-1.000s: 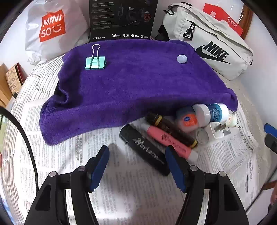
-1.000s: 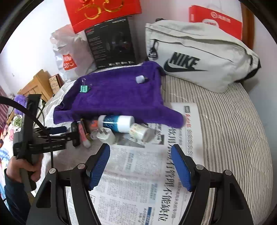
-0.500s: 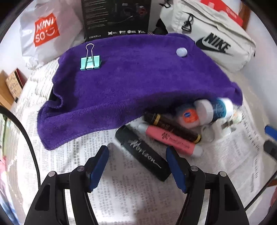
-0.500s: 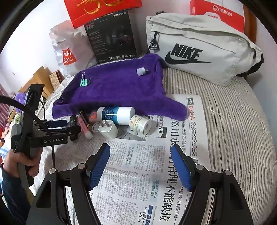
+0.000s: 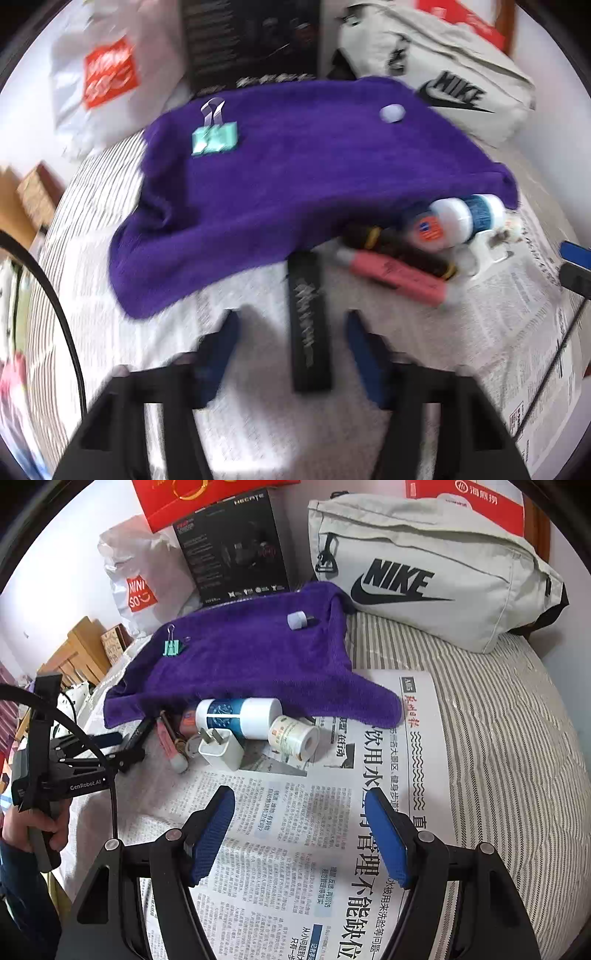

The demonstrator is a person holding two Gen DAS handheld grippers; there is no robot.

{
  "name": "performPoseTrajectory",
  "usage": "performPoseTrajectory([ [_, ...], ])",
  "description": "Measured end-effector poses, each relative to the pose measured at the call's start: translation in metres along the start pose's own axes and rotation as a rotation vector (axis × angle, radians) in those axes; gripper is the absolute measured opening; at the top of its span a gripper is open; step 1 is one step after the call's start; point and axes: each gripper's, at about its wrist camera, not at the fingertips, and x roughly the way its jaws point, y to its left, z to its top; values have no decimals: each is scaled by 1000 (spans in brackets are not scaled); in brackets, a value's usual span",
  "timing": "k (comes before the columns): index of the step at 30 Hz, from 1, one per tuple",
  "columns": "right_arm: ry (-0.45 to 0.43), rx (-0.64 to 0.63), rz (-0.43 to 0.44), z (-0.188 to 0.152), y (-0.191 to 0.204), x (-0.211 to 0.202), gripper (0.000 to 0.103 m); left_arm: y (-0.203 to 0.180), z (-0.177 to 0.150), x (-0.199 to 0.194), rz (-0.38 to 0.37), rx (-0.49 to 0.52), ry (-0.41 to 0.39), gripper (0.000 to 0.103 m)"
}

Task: Organize rigid objects
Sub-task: 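Move the left gripper to the black Horizon marker and grasp it, then grasp the white green-labelled jar with the right gripper while the left gripper holds the marker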

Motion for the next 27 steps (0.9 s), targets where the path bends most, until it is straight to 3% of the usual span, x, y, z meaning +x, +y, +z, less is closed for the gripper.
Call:
performPoseTrajectory([
  [8,2,11,0,-1,-8,10,72,5,-6,-4,-46,-1,-31,21],
  [19,-22,-41,-29,21,0,48,72,0,-13,-3,-14,8,-101,21],
  [27,-60,-124,-89,24,9,67,58,2,-18,-4,-24,-2,-149,21],
])
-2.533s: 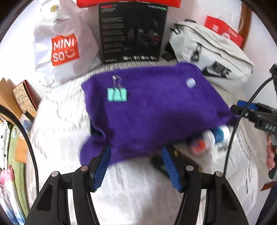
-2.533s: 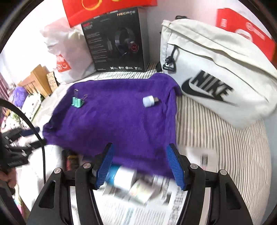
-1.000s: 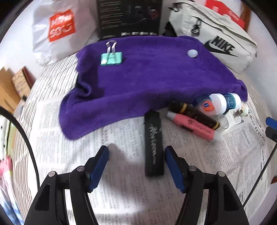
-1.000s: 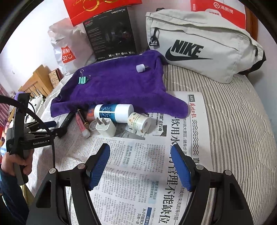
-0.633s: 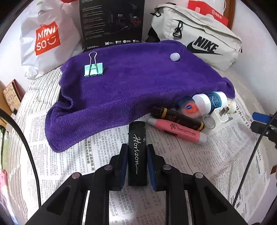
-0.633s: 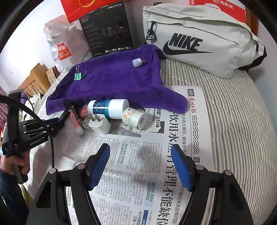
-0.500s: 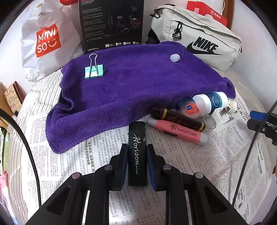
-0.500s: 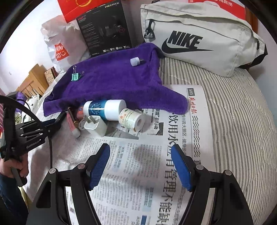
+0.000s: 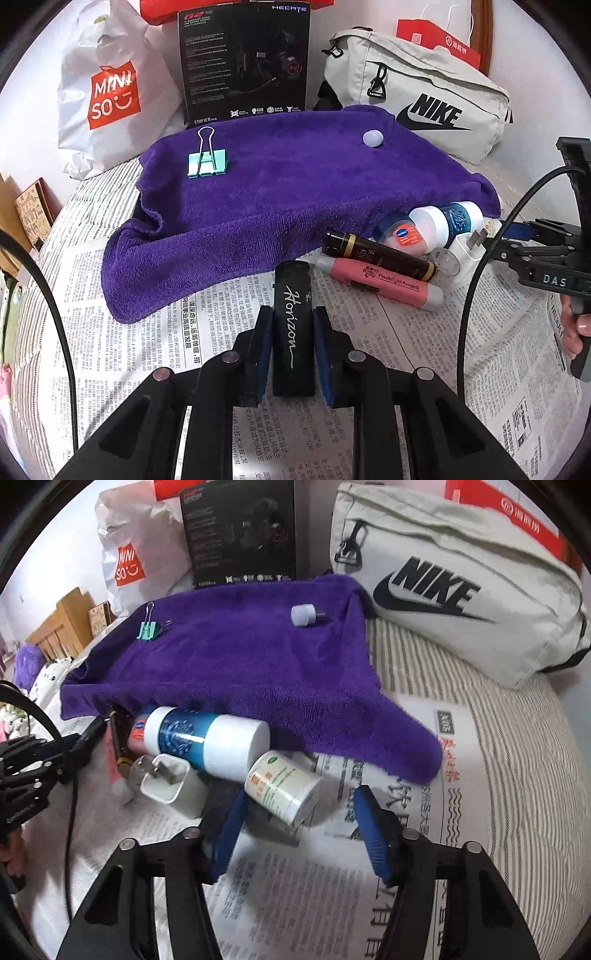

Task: Organize rigid objects
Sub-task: 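Grasp the white green-labelled jar with the right gripper while the left gripper holds the marker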

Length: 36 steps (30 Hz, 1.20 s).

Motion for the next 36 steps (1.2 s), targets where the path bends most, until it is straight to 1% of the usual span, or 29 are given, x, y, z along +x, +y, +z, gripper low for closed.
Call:
performPoseTrajectory([
  [2,-26,-1,-9,-3,1,0,59,0,0,0,3,2,-2,21],
  [10,-28,1,-7,-1,3,1,59,0,0,-1,2,0,-3,21],
  [12,-28,-2,-16,-1,3,1,57,0,0,-1,-1,-3,-3,21],
  [13,-26,0,-24,-1,3,1,55,1,0,-1,-4,-4,-3,22],
  [14,-23,3,-23,-2,2,-1,46,0,0,-1,-9,-4,-3,23],
  [15,-16,5,-20,-2,2,-2,41,0,0,-1,-16,-1,-3,25],
  [16,-8,8,-15,-2,1,-3,41,-1,0,0,-18,5,-3,27],
  [19,5,12,-16,-2,0,-3,41,-4,0,0,-6,17,-2,28],
  [26,-37,23,-47,-5,3,-3,42,-3,0,0,-12,14,-3,28],
  [31,-38,30,-40,-5,2,-3,42,-3,0,1,-12,13,-3,28],
  [36,-38,27,-45,-5,3,-3,42,-4,0,1,5,19,-3,27],
])
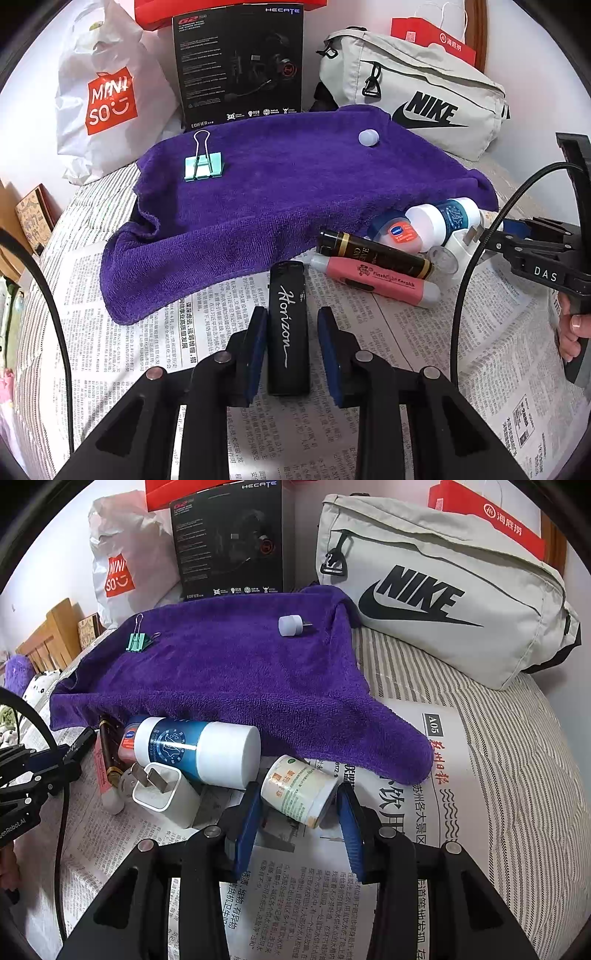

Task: Organize rigid objects
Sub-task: 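Grasp the white green-labelled jar with the right gripper while the left gripper holds the marker, then lay the marker by the clip with the left gripper while the right sets the jar down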

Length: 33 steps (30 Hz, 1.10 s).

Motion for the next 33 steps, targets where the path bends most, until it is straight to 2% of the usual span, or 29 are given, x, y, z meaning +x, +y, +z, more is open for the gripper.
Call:
performPoseTrajectory([
  [10,-5,38,52,-5,-10,-13,40,4,0,0,-24,-19,-2,27],
  [18,30,61,75,-17,-18,-22,40,9,-2,-2,-38,-32,7,23],
  [24,14,16,48,-23,-11,-22,40,6,1,0,-22,-18,19,23],
  [33,9,29,66,-23,-14,-23,40,4,5,1,-19,5,48,21],
])
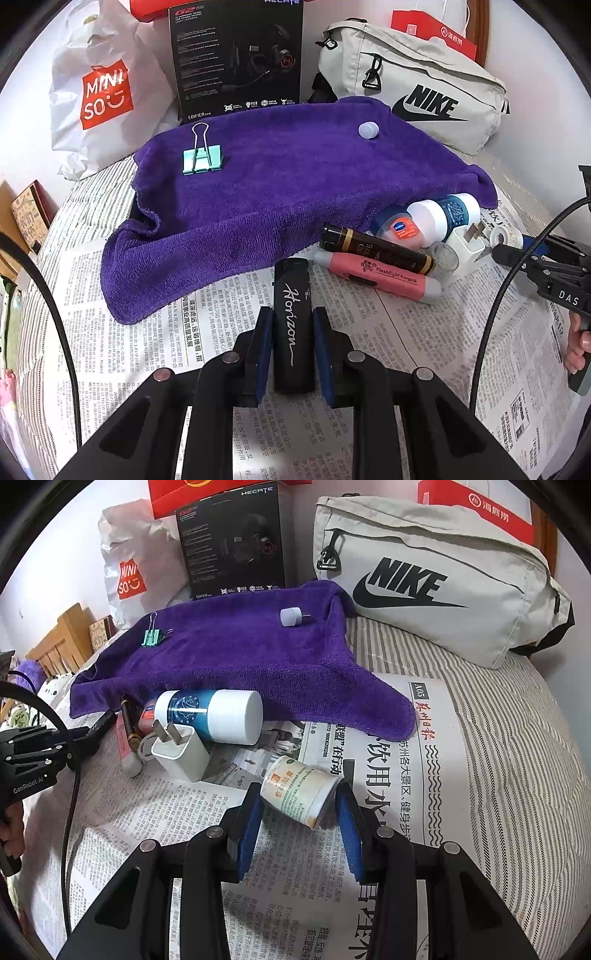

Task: Organize rigid objects
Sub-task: 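Lay the marker by the clip with the left gripper while the right sets the jar down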

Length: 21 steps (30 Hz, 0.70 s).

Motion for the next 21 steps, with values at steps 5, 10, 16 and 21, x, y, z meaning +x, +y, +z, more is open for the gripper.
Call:
performPoseTrajectory([
  [5,-23,-7,11,6,0,-17,40,4,0,-3,-16,-18,15,21],
  [10,-14,-26,6,9,5,-24,40,11,-5,-8,-24,-52,16,21],
  [16,-26,-47,22,12,14,-33,40,21,-8,-18,-36,-76,1,21],
  [21,-24,-62,38,18,21,-36,40,26,-6,-27,-38,-84,-15,21],
])
